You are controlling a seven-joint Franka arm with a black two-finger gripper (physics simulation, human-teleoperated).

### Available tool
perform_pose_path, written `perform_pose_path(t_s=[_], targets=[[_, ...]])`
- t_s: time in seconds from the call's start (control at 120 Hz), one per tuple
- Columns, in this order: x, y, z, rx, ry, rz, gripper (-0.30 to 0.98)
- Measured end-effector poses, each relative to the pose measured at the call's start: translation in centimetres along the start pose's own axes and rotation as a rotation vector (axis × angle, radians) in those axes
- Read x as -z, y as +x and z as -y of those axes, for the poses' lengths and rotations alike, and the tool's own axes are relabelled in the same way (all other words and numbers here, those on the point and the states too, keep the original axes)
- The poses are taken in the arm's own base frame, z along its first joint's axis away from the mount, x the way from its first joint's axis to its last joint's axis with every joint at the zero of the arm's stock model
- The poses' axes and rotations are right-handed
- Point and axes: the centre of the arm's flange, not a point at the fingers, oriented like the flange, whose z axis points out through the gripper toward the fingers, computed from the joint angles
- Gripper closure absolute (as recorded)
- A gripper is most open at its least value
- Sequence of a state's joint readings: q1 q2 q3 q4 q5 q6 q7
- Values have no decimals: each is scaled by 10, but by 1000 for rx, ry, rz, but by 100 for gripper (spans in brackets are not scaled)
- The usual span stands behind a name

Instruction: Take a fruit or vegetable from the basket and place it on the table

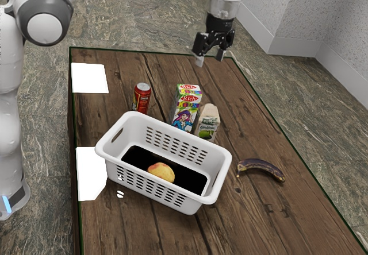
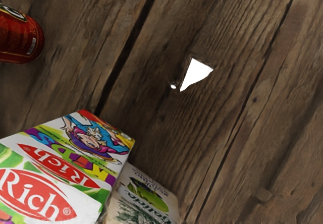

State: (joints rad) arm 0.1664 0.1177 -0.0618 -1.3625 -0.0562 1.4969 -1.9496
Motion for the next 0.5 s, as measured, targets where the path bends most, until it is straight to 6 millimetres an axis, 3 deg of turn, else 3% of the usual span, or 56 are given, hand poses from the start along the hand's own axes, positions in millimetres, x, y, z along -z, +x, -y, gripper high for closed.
perform_pose_path(t_s=[0.133, 0.175, 0.292, 0.333, 0.433, 0.5], targets=[[-4, -14, 1, 42, -5, 1, 0], [-7, -33, 8, 17, -2, 0, 0], [-35, -110, 37, -146, 30, -28, 0], [-44, -125, 41, -216, 29, -50, 0], [-99, -104, 101, -344, 58, -122, 0], [-114, -106, 121, -425, 32, -126, 0]])
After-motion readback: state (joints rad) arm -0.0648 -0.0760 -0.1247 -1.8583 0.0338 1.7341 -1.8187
